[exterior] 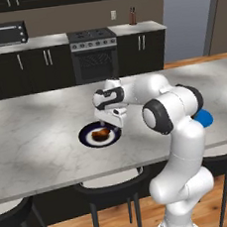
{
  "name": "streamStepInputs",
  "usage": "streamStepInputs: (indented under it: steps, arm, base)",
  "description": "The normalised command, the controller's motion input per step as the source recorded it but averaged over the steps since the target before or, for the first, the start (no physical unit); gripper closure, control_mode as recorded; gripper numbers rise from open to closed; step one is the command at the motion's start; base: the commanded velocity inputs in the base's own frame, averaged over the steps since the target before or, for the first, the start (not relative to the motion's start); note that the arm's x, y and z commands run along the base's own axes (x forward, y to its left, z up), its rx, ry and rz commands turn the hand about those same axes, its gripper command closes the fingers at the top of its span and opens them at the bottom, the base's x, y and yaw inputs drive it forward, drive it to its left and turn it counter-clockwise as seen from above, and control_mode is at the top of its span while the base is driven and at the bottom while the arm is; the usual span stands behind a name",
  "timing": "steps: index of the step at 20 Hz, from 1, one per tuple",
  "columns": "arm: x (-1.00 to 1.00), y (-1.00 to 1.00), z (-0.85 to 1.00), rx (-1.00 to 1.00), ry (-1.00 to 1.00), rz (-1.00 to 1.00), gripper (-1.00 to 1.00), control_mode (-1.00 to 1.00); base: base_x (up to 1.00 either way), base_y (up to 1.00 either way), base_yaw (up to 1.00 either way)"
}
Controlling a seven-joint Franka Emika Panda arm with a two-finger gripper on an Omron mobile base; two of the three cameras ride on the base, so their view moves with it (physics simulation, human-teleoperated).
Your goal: Pick the chicken drumstick and lemon from their plates and place them in the bowl. Then put the bowl in the fridge.
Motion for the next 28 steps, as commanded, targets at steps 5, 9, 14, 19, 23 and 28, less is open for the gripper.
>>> streamStepInputs:
  steps: [5, 9, 14, 19, 23, 28]
  arm:
    - [0.23, 0.16, -0.3, 0.0, -0.08, 0.0, -1.0, -1.0]
    - [0.29, 0.12, -0.26, 0.0, -0.07, 0.0, -1.0, -1.0]
    - [0.31, 0.02, -0.25, 0.0, -0.02, 0.0, -1.0, -1.0]
    - [0.22, 0.0, -0.22, 0.0, 0.0, 0.0, -1.0, -1.0]
    - [0.18, 0.0, -0.16, 0.0, -0.02, 0.0, -1.0, -1.0]
    - [0.04, 0.09, -0.17, 0.0, -0.04, 0.0, -1.0, -1.0]
  base:
    - [0.0, 0.0, 0.0]
    - [0.0, 0.0, 0.0]
    - [0.0, 0.0, 0.0]
    - [0.0, 0.0, 0.0]
    - [0.0, 0.0, 0.0]
    - [0.0, 0.0, 0.0]
